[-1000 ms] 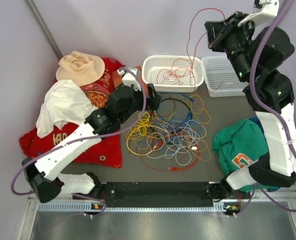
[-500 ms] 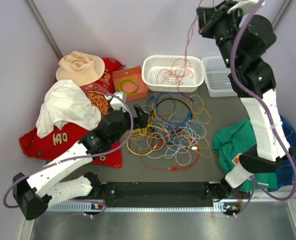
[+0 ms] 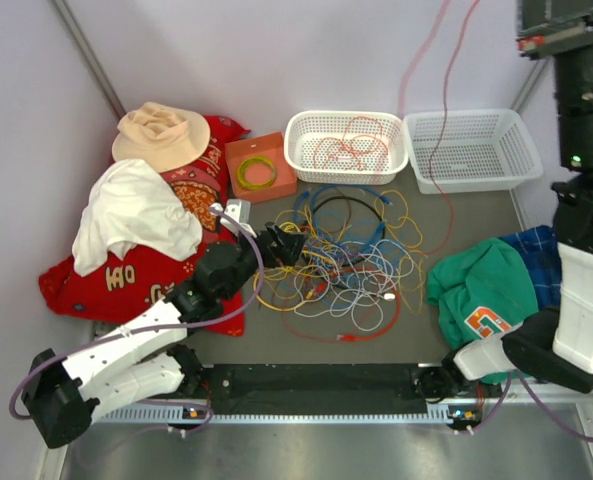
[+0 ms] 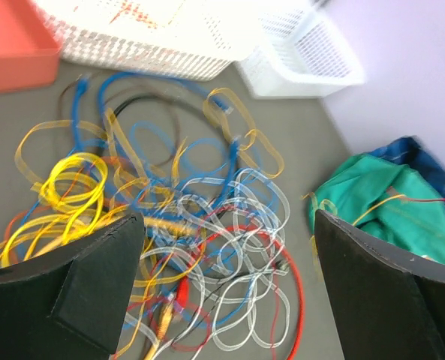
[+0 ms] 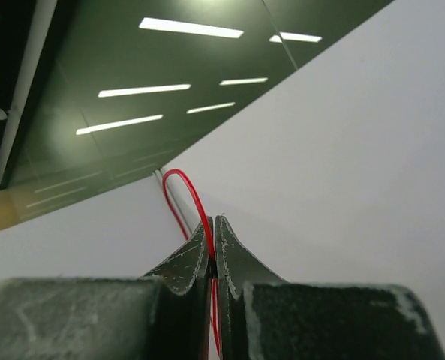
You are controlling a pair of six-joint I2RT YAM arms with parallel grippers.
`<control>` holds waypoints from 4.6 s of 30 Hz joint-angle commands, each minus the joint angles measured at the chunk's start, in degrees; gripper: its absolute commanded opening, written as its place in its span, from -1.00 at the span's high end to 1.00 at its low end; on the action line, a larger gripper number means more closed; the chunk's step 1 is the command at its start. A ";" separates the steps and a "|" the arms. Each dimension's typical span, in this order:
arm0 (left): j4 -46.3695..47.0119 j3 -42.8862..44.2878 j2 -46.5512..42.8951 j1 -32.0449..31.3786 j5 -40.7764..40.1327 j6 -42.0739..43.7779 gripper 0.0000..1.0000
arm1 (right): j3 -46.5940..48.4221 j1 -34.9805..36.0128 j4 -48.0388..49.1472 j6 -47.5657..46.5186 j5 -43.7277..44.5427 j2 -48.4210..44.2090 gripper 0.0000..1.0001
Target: Untangle the cables
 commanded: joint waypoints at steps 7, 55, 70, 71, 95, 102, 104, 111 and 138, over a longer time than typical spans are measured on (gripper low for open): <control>35.38 -3.73 3.77 -1.39 16.23 3.64 -0.97 | -3.84 -0.36 -3.42 0.19 -0.55 -7.89 1.00; 33.69 -2.23 6.31 -5.70 11.48 12.53 -0.97 | -18.18 -0.36 -25.66 0.28 -8.81 -11.06 1.00; 57.27 4.10 25.12 -10.53 29.69 10.77 -0.97 | -18.88 -0.27 -26.45 1.60 -10.39 -12.56 1.00; 57.79 4.28 25.75 -10.62 29.08 10.85 -0.97 | -18.71 -0.36 -26.45 1.68 -10.39 -12.56 1.00; 55.71 4.81 26.21 -11.50 22.41 15.15 -0.97 | -21.34 -0.36 -27.06 1.51 -13.21 -14.75 1.00; 30.10 6.20 13.11 -11.50 3.99 18.95 -0.97 | -25.64 -0.27 -25.57 0.98 -12.59 -16.51 1.00; 22.85 9.45 12.49 -11.50 -0.87 17.81 -0.97 | -26.26 -0.36 -25.13 0.72 -11.98 -16.34 1.00; -2.74 15.18 12.57 -11.33 -13.20 7.27 -0.97 | -24.70 -0.36 -21.18 0.02 -7.32 -11.51 1.00; -10.59 -13.29 -10.19 -11.42 -7.75 -9.19 -0.95 | -5.35 -8.44 32.87 -9.65 12.28 26.71 1.00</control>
